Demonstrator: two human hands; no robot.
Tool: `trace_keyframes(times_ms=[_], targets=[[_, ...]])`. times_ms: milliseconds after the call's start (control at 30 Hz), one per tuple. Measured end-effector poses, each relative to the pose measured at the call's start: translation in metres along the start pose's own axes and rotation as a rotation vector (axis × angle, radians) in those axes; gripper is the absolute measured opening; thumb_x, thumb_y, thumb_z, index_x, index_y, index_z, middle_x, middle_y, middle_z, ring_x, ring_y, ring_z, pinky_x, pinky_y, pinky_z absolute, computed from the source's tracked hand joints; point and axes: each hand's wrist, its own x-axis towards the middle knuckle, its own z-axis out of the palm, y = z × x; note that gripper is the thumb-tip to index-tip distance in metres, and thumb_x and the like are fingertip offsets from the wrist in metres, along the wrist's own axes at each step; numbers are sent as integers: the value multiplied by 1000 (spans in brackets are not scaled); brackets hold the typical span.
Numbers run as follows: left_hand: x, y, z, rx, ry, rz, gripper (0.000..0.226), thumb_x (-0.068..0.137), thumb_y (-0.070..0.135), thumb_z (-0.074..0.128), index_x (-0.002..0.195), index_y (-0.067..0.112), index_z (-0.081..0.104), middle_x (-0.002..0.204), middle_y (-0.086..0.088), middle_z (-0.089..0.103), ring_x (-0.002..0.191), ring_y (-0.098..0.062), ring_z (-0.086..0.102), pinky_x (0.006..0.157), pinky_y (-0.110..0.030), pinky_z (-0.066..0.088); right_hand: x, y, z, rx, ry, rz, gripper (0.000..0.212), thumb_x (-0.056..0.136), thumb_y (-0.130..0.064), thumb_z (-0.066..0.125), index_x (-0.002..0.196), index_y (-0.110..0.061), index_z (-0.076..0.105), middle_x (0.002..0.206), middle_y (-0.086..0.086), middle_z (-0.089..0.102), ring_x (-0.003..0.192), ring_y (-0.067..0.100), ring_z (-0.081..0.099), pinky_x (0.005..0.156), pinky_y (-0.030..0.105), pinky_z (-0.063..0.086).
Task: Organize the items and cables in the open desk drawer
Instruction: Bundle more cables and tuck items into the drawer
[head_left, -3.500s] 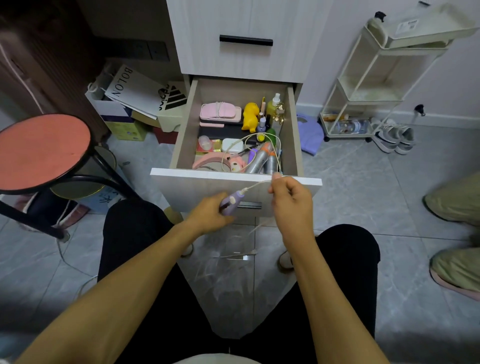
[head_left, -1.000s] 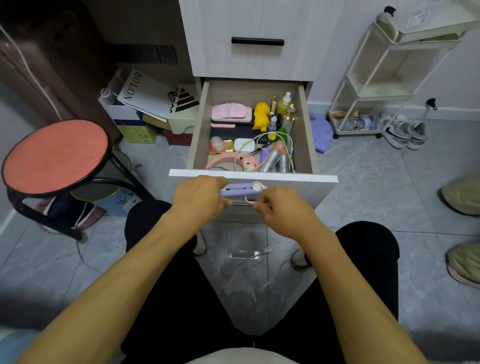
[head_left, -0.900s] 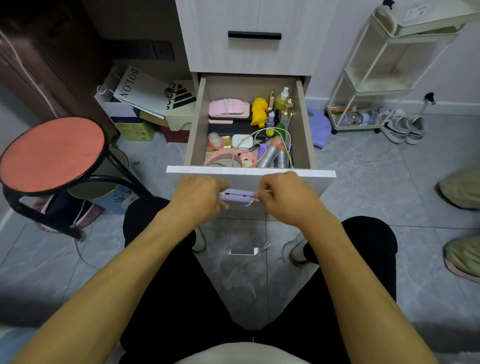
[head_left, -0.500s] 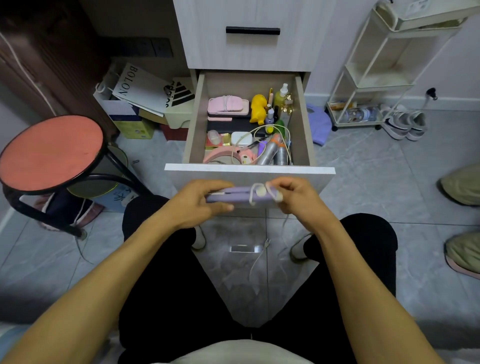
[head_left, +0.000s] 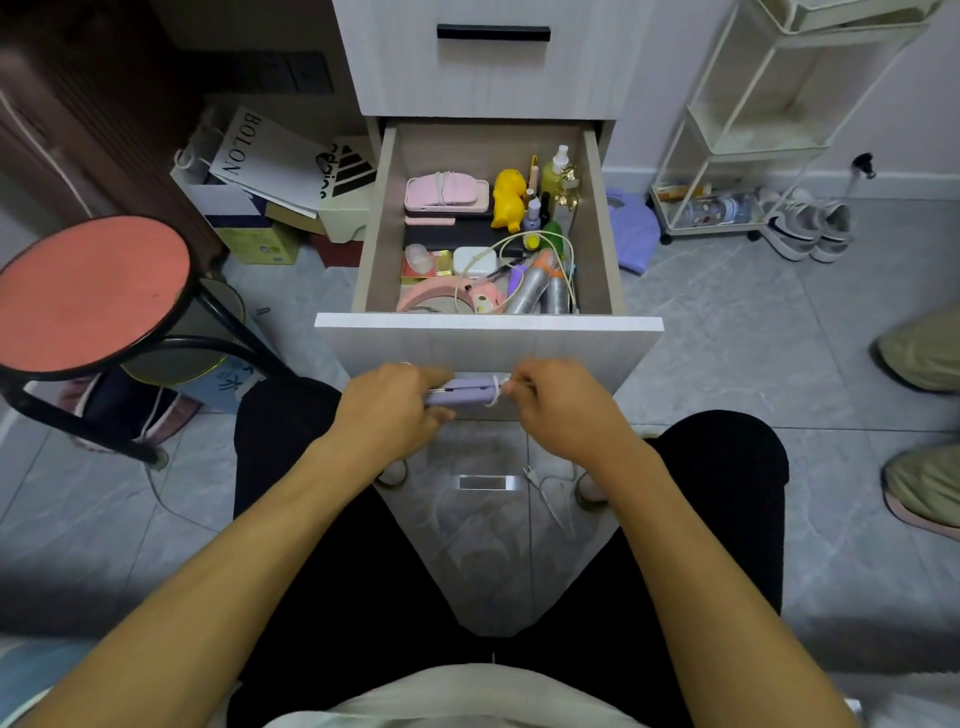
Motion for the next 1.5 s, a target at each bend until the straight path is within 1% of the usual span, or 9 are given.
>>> trace_keyframes(times_ms=[167,300,533,700,900,1133,1267,1367,1500], targets=[[1,-11,-6,106,25,291,25,85,37,66,110,35,63,95,6,67,94,-21,57,76,-31,28,11,5,-16,133,-38,24,20,82,-32,73,71,-18,65,70,-4,62,71,17,58,66,34,50],[-7,-19,-2,-107,-15,480,26,82,42,66,107,37,66,86,12,63,84,-12,49,78,-29,30,10,12,-19,489,-137,73,14,76,-25,81,68,-20,72,74,9,68,68,15,59,66,28,49],[-13,-15,13,-715,68,64,33,82,34,74,115,35,69,101,15,72,92,-8,66,81,-32,53,-10,12,5,612,-80,146,28,94,-21,62,66,-19,67,54,-9,61,50,-1,51,54,15,39],[-6,-4,4,-268,87,-94,32,86,40,69,118,39,66,101,5,72,94,-21,64,70,-29,46,-7,2,11,178,-68,-56,37,95,-32,59,62,-15,57,56,0,52,55,15,47,60,34,43],[2,-3,-16,101,101,154,23,86,37,66,108,30,65,88,1,64,86,-24,59,66,-29,32,16,-7,-22,-2,-4,-172,29,90,-36,64,73,-14,64,71,-1,56,69,19,53,65,40,48],[0,-22,-36,-207,-4,417,36,78,33,74,113,34,70,80,15,61,79,-12,52,79,-30,36,16,-4,-31,597,-192,-5,11,79,-22,78,70,-16,75,60,-5,67,57,1,55,57,16,43],[-12,-14,-34,-553,-30,294,35,79,13,79,111,26,72,87,17,68,78,-2,59,75,-21,47,5,1,-12,824,-186,112,20,91,-10,64,73,-15,70,55,-13,64,53,-4,54,54,11,43],[-13,-11,-24,-770,105,68,36,81,17,78,109,37,71,93,26,71,86,4,66,83,-27,54,-2,2,6,739,-123,121,25,94,-23,62,73,-12,71,52,-8,57,51,2,48,54,17,41],[-2,-5,-15,-309,92,-77,28,84,34,72,111,38,69,96,7,73,90,-20,64,71,-31,49,-5,-3,16,385,-62,-38,33,95,-28,61,70,-6,66,59,11,56,53,10,43,56,25,37]])
